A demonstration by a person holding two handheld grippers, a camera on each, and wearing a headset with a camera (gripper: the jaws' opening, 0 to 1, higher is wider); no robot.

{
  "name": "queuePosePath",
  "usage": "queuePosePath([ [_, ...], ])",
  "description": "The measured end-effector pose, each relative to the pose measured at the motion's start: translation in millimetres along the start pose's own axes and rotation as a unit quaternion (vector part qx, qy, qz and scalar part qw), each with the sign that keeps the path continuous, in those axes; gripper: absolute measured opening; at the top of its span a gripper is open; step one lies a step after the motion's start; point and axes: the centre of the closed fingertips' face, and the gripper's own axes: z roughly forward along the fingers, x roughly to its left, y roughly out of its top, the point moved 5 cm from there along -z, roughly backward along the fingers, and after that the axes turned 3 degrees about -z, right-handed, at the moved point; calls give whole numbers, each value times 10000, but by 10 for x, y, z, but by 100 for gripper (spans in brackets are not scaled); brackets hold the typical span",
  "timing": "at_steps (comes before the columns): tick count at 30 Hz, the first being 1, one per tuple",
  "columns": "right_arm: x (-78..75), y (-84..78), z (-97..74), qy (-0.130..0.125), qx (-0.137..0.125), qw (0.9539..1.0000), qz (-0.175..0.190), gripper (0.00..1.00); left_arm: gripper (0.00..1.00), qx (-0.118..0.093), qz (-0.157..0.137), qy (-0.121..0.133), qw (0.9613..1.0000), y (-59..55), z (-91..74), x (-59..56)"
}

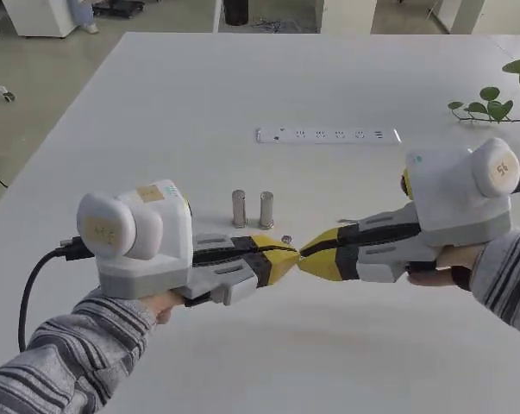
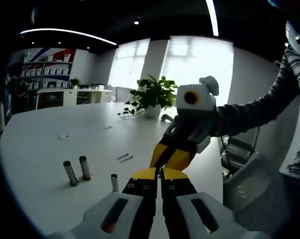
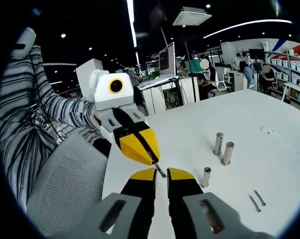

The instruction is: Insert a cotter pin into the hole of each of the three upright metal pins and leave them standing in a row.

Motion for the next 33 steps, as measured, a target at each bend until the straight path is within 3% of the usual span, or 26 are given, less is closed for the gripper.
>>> queuePosePath([
  [7, 21, 30, -5, 4, 110, 9995, -280, 1, 0, -84, -69, -50, 9999, 9, -15, 7],
  [15, 19, 56, -4, -25, 469, 9956, -812, 0, 0, -74, -23, -70, 9999, 1, -19, 9],
  [21, 5, 50, 10, -68, 795, 9882, -1307, 0, 0, -45, 195, 38, 9998, -4, 2, 22],
  [27, -5, 35, 34, -99, 1045, 9816, -1593, 0, 2, -13, 229, 195, 9995, -10, 32, 56],
  [29, -36, 30, 31, -141, 1139, 9793, -1667, 0, 5, 65, 281, 276, 9992, -30, 43, 71],
  [31, -123, 1, 16, -230, 1340, 9740, -1812, 0, 9, 153, 379, 405, 9983, -61, 51, 100],
  [33, -164, -4, 20, -267, 1410, 9726, -1828, 0, 14, 211, 420, 477, 9978, -88, 58, 119],
])
